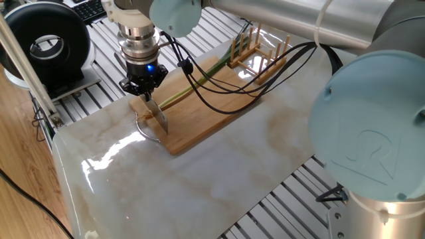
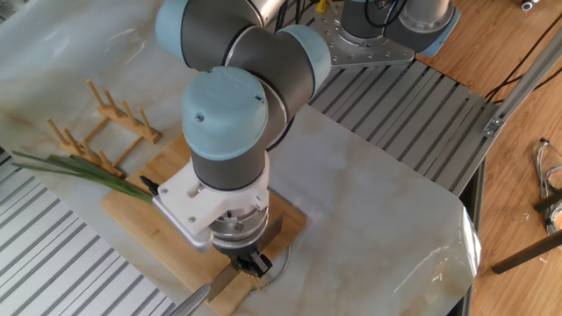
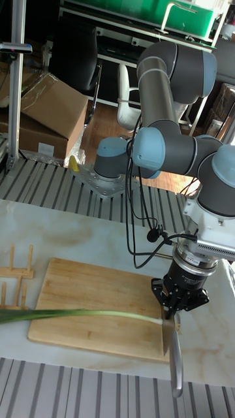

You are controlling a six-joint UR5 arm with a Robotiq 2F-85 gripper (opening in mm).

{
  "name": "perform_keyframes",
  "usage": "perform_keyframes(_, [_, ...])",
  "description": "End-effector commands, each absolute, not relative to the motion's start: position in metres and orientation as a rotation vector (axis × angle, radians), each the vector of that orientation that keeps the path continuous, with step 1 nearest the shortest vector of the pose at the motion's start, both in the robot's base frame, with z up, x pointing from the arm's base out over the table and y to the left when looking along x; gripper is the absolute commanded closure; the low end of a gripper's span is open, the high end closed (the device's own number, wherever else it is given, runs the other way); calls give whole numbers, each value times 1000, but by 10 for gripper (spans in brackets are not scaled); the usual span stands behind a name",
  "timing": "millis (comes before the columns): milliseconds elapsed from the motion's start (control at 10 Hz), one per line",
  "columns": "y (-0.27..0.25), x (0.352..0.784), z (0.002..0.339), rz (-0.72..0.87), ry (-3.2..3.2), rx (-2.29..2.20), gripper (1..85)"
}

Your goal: Chop the green garlic

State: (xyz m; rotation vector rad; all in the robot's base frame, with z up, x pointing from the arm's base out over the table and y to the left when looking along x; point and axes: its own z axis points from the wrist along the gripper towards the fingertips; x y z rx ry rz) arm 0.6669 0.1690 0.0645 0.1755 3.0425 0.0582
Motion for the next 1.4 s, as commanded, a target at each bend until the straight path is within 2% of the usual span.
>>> perform_keyframes(0, [173,669,61,69,3042,190,843])
perform_keyframes(1000, [165,646,64,67,3165,190,843])
perform_keyframes(1300, [175,652,57,49,3162,224,843])
